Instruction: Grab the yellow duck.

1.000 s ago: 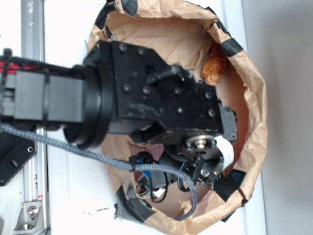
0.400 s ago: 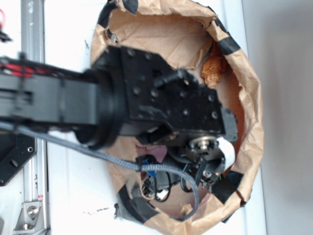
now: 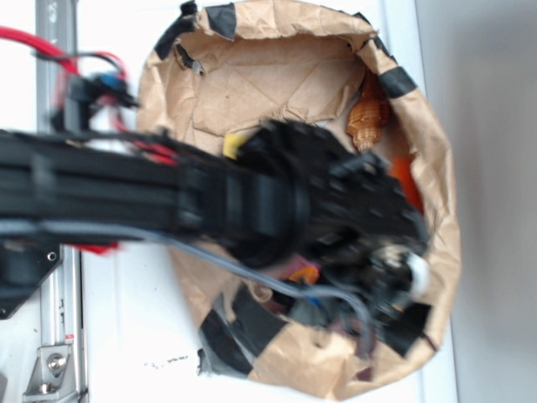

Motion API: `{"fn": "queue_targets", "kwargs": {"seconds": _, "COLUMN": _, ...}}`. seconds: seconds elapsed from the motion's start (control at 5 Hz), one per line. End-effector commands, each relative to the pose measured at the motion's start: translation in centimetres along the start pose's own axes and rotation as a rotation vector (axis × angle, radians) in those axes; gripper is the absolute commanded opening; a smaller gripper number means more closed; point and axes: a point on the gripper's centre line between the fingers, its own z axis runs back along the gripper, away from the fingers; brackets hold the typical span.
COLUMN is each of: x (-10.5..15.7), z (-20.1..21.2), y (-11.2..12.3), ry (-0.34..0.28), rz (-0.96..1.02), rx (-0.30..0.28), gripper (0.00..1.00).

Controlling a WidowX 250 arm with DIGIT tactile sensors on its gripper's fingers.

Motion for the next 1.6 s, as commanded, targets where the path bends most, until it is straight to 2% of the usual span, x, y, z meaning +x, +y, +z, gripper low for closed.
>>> {"fn": "queue_targets", "kwargs": {"seconds": 0.0, "x": 0.0, "z": -0.7, "y": -2.4, "ry": 0.038, "rz": -0.085, "rx": 0.013, "gripper": 0.00}}
{"fn": "queue_targets", "kwargs": {"seconds": 0.2, "x": -0.2, "z": 0.1, "y": -2.5, "ry": 0.040, "rz": -0.079, "rx": 0.024, "gripper": 0.00}}
{"fn": "queue_targets", "kwargs": {"seconds": 0.4, "x": -1.0, "z": 2.8, "y": -3.1, "ry": -0.053, "rz": -0.067, "rx": 0.096, "gripper": 1.00}}
{"fn": "queue_targets", "kwargs": {"seconds": 0.6, "x": -1.3, "z": 3.7, "y": -3.7, "ry": -0.138, "rz": -0.036, "rx": 0.135, "gripper": 1.00}}
{"fn": "queue_targets", "kwargs": {"seconds": 0.8, "x": -1.5, "z": 4.2, "y": -4.2, "ry": -0.141, "rz": -0.044, "rx": 0.170, "gripper": 1.00}}
{"fn": "queue_targets", "kwargs": {"seconds": 1.0, "x": -1.6, "z": 5.0, "y": -3.9, "ry": -0.119, "rz": -0.047, "rx": 0.149, "gripper": 1.00}}
{"fn": "queue_targets", "kwargs": {"seconds": 1.2, "x": -1.7, "z": 4.4, "y": -3.6, "ry": -0.015, "rz": -0.024, "rx": 0.051, "gripper": 1.00}}
{"fn": "queue_targets", "kwargs": {"seconds": 1.4, "x": -1.4, "z": 3.7, "y": -3.6, "ry": 0.057, "rz": 0.008, "rx": -0.005, "gripper": 1.00}}
